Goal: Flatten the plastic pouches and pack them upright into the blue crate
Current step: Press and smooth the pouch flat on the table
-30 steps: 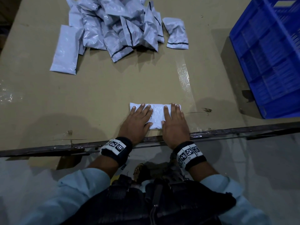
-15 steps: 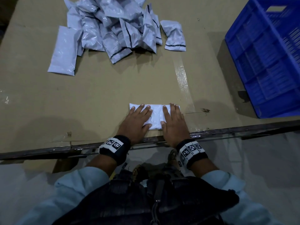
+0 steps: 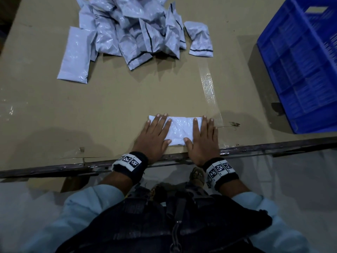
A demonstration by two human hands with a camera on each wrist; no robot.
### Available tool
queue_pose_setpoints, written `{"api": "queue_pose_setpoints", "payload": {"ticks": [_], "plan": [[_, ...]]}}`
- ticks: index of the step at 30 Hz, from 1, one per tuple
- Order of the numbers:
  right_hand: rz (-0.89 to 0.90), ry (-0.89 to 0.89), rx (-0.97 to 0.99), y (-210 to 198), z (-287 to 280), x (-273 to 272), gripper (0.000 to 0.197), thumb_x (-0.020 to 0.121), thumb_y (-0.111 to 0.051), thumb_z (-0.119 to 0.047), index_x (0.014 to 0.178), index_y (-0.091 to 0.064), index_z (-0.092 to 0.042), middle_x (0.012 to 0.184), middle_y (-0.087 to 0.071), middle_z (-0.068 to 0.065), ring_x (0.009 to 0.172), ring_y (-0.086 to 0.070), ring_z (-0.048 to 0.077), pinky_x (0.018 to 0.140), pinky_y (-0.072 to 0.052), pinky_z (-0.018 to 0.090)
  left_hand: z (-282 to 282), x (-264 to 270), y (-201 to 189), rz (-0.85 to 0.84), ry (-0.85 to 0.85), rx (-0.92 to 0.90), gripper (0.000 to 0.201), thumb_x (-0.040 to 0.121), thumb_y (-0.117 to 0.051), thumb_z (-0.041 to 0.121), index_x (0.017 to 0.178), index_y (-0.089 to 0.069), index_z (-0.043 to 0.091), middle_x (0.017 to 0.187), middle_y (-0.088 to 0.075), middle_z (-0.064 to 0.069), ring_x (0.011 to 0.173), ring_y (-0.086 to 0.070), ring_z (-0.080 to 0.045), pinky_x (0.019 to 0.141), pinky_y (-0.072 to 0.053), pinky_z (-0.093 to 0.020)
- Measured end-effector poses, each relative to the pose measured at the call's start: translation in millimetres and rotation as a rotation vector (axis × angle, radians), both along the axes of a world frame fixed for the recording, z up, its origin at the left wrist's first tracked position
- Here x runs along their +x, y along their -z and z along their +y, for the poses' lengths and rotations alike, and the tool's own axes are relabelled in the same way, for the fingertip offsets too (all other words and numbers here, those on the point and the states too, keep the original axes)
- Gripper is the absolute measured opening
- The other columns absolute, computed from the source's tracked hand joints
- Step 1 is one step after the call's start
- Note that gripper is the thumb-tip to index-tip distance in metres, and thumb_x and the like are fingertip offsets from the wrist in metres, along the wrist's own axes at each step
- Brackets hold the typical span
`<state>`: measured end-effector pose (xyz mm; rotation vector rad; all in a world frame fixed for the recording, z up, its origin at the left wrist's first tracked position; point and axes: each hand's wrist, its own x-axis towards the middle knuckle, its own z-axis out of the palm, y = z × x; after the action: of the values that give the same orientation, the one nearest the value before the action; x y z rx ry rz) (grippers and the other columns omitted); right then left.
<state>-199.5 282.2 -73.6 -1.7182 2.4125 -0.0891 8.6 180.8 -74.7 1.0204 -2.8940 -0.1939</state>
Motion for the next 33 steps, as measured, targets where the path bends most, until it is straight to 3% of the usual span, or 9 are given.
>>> {"api": "queue_pose_setpoints", "payload": {"ticks": [9, 12, 16, 19, 23, 33], "plan": [[-0.04, -0.007, 0.048, 2, -2, -4, 0.084, 0.096, -0.02, -0.062, 0.163, 0.003, -0.016, 0.167, 0.015, 0.021, 0.152, 0.014, 0.046, 0.123, -0.002, 0.062, 1, -2, -1, -0.081, -0.046, 0.008, 0.073, 0.102, -0.023, 0.052, 0.164, -0.006, 0.018, 0.171, 0.002, -0.013, 0.157, -0.004, -0.034, 0.119, -0.014, -0.065], [-0.042, 0.001, 0.045, -7, -4, -4, 0.083, 0.095, -0.023, -0.061, 0.163, -0.006, -0.015, 0.168, 0.013, 0.021, 0.153, 0.013, 0.044, 0.124, -0.002, 0.06, -2, -5, -7, -0.097, -0.044, 0.001, 0.076, 0.1, -0.03, 0.052, 0.163, -0.011, 0.012, 0.17, -0.001, -0.016, 0.156, -0.008, -0.036, 0.119, -0.01, -0.067], [-0.038, -0.049, -0.076, -15, -16, -3, 0.074, 0.099, -0.032, -0.051, 0.162, -0.018, -0.015, 0.167, 0.011, 0.024, 0.154, 0.012, 0.043, 0.125, -0.007, 0.057, -2, -15, -15, -0.021, -0.101, 0.023, 0.079, 0.095, -0.04, 0.04, 0.161, -0.016, 0.005, 0.168, 0.008, -0.023, 0.157, 0.001, -0.037, 0.125, -0.005, -0.058], [-0.029, -0.153, -0.1, -7, -19, 1, 0.066, 0.1, -0.029, -0.041, 0.163, -0.018, -0.025, 0.168, 0.005, 0.023, 0.154, 0.007, 0.047, 0.122, -0.015, 0.061, -1, -17, -11, 0.037, -0.025, 0.035, 0.071, 0.096, -0.039, 0.031, 0.162, -0.02, 0.015, 0.17, 0.004, -0.018, 0.157, 0.0, -0.034, 0.125, -0.01, -0.056], [0.008, -0.168, -0.106, -2, -19, 4, 0.063, 0.1, -0.029, -0.039, 0.161, -0.026, -0.026, 0.168, -0.002, 0.023, 0.153, 0.003, 0.048, 0.123, -0.011, 0.059, -4, -17, -10, 0.028, -0.024, 0.044, 0.07, 0.094, -0.038, 0.034, 0.162, -0.024, 0.025, 0.171, -0.005, -0.012, 0.157, -0.008, -0.032, 0.124, -0.012, -0.055], [0.026, -0.149, -0.085, -4, -21, 6, 0.065, 0.099, -0.03, -0.04, 0.162, -0.022, -0.028, 0.169, 0.0, 0.021, 0.154, 0.003, 0.046, 0.124, -0.01, 0.058, -2, -20, -11, 0.0, -0.029, 0.027, 0.068, 0.096, -0.037, 0.034, 0.162, -0.024, 0.02, 0.171, -0.007, -0.013, 0.156, -0.007, -0.034, 0.123, -0.012, -0.058]]}}
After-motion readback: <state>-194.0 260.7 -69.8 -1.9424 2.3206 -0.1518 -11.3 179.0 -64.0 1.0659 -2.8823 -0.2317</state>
